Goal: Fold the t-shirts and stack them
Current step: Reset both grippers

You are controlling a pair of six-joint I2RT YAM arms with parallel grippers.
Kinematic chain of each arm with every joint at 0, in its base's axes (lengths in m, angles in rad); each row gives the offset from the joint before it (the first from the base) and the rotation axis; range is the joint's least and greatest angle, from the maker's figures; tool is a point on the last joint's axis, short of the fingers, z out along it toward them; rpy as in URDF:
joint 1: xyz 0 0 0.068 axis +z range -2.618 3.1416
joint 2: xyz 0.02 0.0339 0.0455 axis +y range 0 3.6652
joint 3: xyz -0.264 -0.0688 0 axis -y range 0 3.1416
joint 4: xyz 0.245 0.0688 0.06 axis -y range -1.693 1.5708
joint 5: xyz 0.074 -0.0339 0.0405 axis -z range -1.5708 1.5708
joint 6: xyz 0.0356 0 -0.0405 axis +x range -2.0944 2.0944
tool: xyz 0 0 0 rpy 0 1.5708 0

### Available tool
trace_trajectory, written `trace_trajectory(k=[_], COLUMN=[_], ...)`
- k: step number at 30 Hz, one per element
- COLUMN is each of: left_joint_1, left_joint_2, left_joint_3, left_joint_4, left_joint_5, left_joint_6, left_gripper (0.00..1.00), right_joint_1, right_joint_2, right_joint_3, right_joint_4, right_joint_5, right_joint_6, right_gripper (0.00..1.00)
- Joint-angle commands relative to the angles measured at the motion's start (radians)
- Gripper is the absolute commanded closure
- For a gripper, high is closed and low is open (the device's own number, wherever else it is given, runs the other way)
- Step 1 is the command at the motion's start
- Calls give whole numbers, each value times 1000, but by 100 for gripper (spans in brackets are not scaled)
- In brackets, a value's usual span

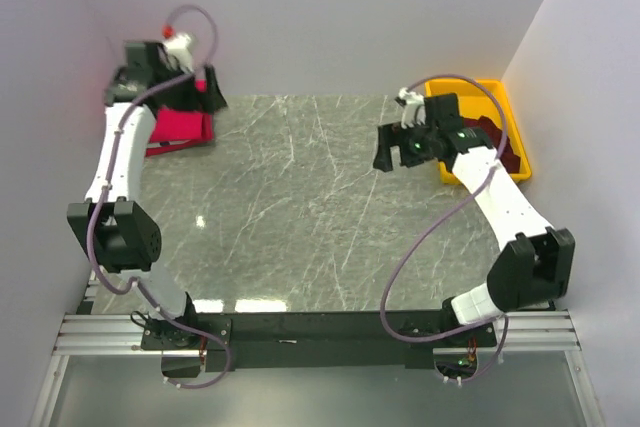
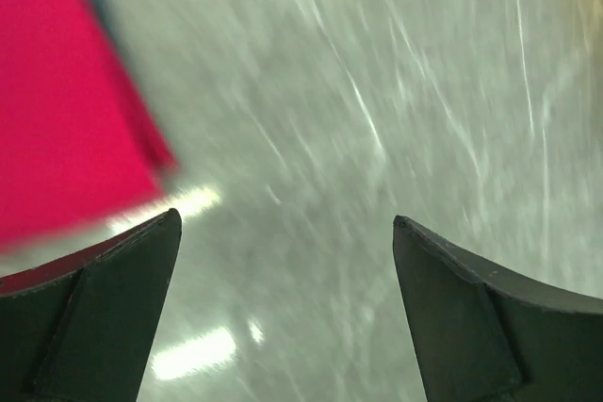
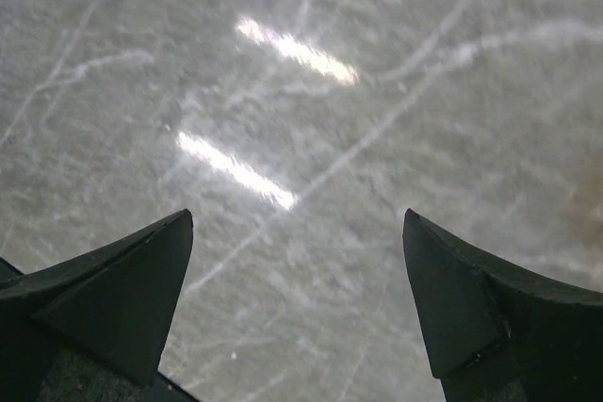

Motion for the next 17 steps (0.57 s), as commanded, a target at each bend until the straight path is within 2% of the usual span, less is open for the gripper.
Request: trace_trajectory(k=[1,2,4,5,8,12,17], left_joint_1=[-81,-86,-130,-139,-165,-170,-170], left_joint_2=[-101,-170,-239,-297,-377,-431,-496], left_joint_3=[-215,-354,-488,-601,-776,-894,-928], left_joint_4=[-78,-24,37,83,133,160,163], left_joint_5=[20,30,17,9,-12,-32,-49], left_joint_6=[22,14,11,12,19,26,6], left_gripper=[1,1,1,1,1,1,1], right_joint_1=[-59,-72,-77,-79,-77,-77,-77], right_joint_2=[-102,-139,-171,-182,-249,-322,-414], right_joint_3=[-115,-142,-209,-229,-320,-421,-455], right_joint_4=[-24,-18,-11,-14,-10,4,-17], right_joint_5=[-32,-29,-16,-13,3,4,14], right_joint_6=[6,6,-5,-11,-21,-34,-40], right_gripper=[2,2,2,2,2,2,2])
